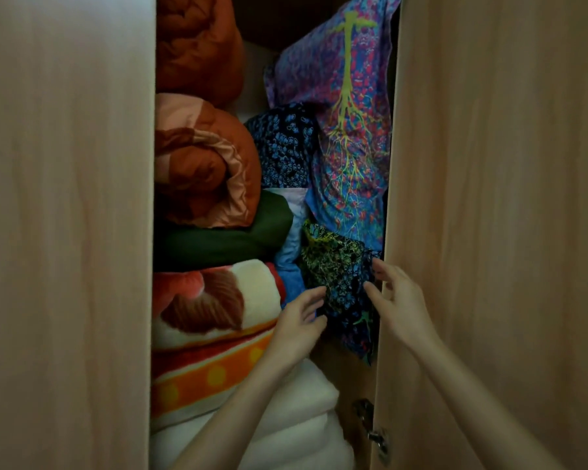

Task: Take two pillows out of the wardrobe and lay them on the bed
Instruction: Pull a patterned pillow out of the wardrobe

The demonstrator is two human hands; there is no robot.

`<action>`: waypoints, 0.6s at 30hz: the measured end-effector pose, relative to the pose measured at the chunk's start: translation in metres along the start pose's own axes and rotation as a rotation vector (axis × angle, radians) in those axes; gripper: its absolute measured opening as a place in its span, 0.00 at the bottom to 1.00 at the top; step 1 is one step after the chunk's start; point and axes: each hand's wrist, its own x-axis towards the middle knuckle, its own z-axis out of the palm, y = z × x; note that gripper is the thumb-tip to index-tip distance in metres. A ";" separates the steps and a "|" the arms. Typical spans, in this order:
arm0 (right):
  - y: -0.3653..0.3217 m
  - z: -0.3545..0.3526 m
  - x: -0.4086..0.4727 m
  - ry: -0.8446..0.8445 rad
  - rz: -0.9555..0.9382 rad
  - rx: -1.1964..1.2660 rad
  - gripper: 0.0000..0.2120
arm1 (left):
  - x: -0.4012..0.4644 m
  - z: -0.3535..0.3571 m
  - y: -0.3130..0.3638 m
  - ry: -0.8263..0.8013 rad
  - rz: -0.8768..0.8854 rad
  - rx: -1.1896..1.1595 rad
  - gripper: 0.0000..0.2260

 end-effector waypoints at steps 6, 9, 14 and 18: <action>0.020 0.009 0.060 0.021 -0.030 -0.004 0.24 | 0.068 0.013 0.006 0.085 0.063 -0.046 0.20; 0.028 0.014 0.084 0.026 -0.020 0.005 0.26 | 0.097 0.022 0.007 0.119 0.106 -0.040 0.20; 0.028 0.037 0.110 0.026 -0.014 -0.106 0.29 | 0.124 0.031 0.000 0.188 0.151 0.004 0.22; 0.022 0.057 0.117 0.043 0.099 -0.162 0.37 | 0.137 0.029 -0.003 0.283 0.223 0.059 0.21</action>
